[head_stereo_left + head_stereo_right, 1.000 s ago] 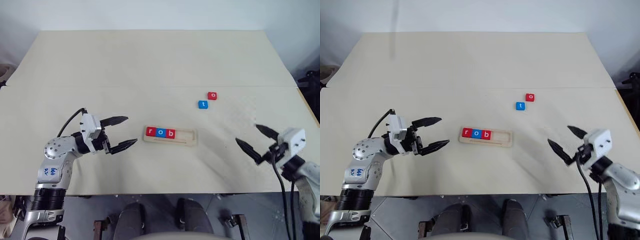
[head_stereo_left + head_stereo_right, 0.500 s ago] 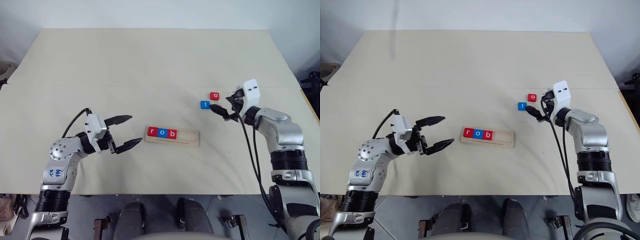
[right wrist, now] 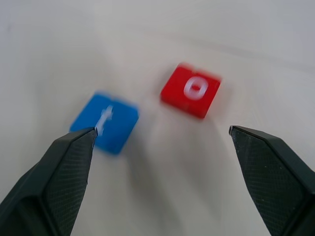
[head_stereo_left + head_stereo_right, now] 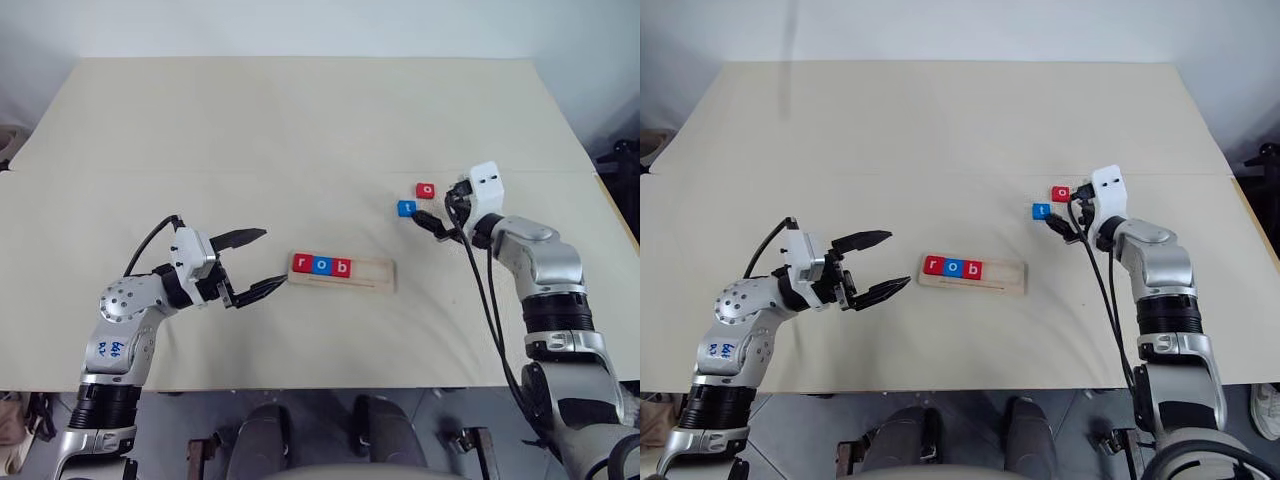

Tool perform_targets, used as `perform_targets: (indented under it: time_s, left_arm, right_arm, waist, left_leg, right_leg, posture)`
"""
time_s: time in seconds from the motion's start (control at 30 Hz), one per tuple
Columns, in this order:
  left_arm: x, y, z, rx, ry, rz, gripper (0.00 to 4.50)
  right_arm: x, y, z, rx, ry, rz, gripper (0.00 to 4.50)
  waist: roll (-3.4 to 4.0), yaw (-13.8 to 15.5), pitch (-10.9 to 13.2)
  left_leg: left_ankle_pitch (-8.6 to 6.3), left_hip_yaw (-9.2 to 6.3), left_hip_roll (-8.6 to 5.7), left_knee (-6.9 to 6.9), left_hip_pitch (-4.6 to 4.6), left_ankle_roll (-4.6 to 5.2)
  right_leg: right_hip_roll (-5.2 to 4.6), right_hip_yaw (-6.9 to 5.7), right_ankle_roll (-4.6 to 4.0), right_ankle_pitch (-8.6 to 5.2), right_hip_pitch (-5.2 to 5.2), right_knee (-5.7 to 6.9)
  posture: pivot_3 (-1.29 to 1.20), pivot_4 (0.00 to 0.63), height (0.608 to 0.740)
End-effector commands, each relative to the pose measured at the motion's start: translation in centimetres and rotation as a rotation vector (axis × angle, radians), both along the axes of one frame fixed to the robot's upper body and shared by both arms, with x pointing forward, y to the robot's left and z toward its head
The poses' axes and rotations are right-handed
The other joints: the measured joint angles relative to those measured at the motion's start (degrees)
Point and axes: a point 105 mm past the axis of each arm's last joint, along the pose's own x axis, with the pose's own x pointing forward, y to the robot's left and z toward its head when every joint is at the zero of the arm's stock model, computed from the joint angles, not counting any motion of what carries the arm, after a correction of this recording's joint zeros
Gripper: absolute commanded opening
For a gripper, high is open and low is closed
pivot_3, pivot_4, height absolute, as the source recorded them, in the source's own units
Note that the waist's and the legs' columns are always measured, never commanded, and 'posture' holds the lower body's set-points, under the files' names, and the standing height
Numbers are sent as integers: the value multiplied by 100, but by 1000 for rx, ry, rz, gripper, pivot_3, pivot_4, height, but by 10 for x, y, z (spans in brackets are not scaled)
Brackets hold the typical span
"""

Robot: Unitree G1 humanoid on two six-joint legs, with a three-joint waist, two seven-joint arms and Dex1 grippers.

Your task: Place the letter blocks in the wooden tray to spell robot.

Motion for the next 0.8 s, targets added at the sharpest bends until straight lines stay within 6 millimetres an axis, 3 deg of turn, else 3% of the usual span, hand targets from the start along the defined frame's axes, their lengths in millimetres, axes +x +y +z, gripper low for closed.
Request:
perform_targets:
  time_s: [0.03,0.23,0.47,0.57,0.8]
  left_arm:
    - [-3,0,8,1,-33,-3,4500]
    - [-3,-1,9,0,-39,3,4500]
    - [-4,0,11,-5,-49,19,4500]
    - [-5,1,10,-7,-50,28,4500]
    - [-6,2,10,-11,-47,36,4500]
  right_arm:
    - [14,-5,21,72,-36,-115,4493]
    - [34,-2,21,65,-27,-233,4493]
    - [43,13,12,61,11,-259,4493]
    - [42,18,7,48,31,-254,3922]
    - [40,19,8,31,37,-255,1559]
  waist:
    - [0,-41,0]
    - [0,-67,0]
    - [1,-79,1]
    - [1,-80,1]
    - [2,-80,0]
  left_leg:
    - [0,0,0,0,0,0]
    - [0,2,0,-5,-1,0]
    - [0,5,0,-5,-2,-1]
    - [1,5,0,-6,-2,-1]
    - [1,5,1,-6,-2,-1]
  right_leg:
    - [0,0,0,0,0,1]
    - [0,1,0,0,-1,-3]
    - [0,3,0,0,-3,-3]
    - [0,3,0,0,-3,-3]
    - [0,4,0,0,-3,-3]
  posture:
    - [0,150,740]
    - [0,150,740]
    - [0,150,740]
    - [0,150,740]
    - [0,150,740]
